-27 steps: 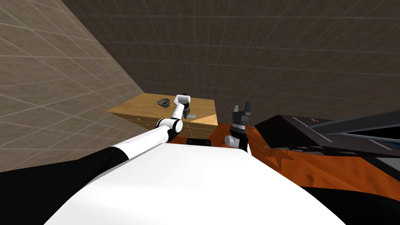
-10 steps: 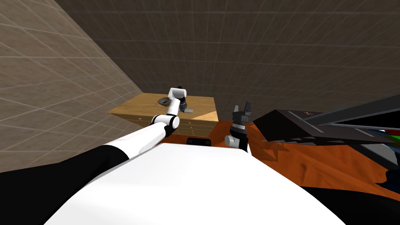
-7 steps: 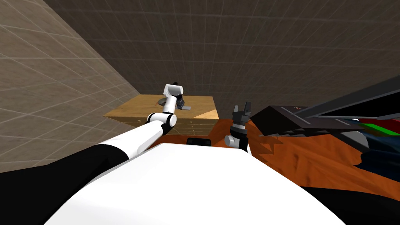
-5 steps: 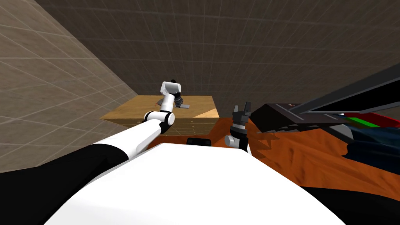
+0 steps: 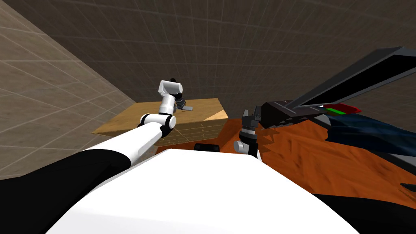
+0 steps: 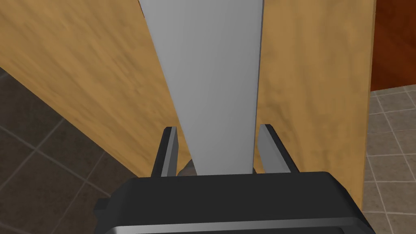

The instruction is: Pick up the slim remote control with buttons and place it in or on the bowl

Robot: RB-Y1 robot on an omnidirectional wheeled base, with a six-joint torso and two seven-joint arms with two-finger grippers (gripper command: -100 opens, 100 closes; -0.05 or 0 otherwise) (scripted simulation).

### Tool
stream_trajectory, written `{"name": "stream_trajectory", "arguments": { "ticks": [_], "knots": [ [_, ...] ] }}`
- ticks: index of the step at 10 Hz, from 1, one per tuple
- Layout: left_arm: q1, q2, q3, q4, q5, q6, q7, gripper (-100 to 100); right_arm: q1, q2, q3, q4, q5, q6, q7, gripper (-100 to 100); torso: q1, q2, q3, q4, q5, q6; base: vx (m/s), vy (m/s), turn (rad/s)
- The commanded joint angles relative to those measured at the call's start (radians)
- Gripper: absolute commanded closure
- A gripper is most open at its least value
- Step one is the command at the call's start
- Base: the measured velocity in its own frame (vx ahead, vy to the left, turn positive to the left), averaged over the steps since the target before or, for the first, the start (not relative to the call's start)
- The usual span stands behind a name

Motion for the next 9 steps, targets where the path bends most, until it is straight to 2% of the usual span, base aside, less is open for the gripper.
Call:
{"name": "stream_trajectory", "arguments": {
  "ticks": [1,6,8,9],
  "knots": [
    [-0.004,0.045,-0.014,0.016,0.028,-0.005,-0.013,100,0.000,0.000,0.000,0.000,0.000,0.000,0.000,0,0.000,0.000,0.000,0.000,0.000,0.000,-0.061,0.168,-0.312],
    [0.019,0.197,-0.032,0.069,0.124,0.000,-0.027,100,0.000,0.000,0.000,0.000,0.000,0.000,0.000,0,-0.001,-0.004,-0.002,-0.001,-0.001,-0.001,-0.069,0.157,-0.283],
    [0.019,0.198,-0.032,0.069,0.124,0.000,-0.027,100,0.001,0.000,0.000,0.000,0.000,0.000,0.000,0,-0.004,-0.007,-0.004,-0.002,-0.001,-0.002,-0.014,0.057,-0.022],
    [0.025,0.231,-0.032,0.086,0.145,0.002,-0.025,100,0.001,0.000,0.000,0.000,0.000,0.000,0.000,0,-0.009,-0.008,-0.005,-0.002,-0.002,-0.002,-0.008,0.028,-0.191]
  ]
}}
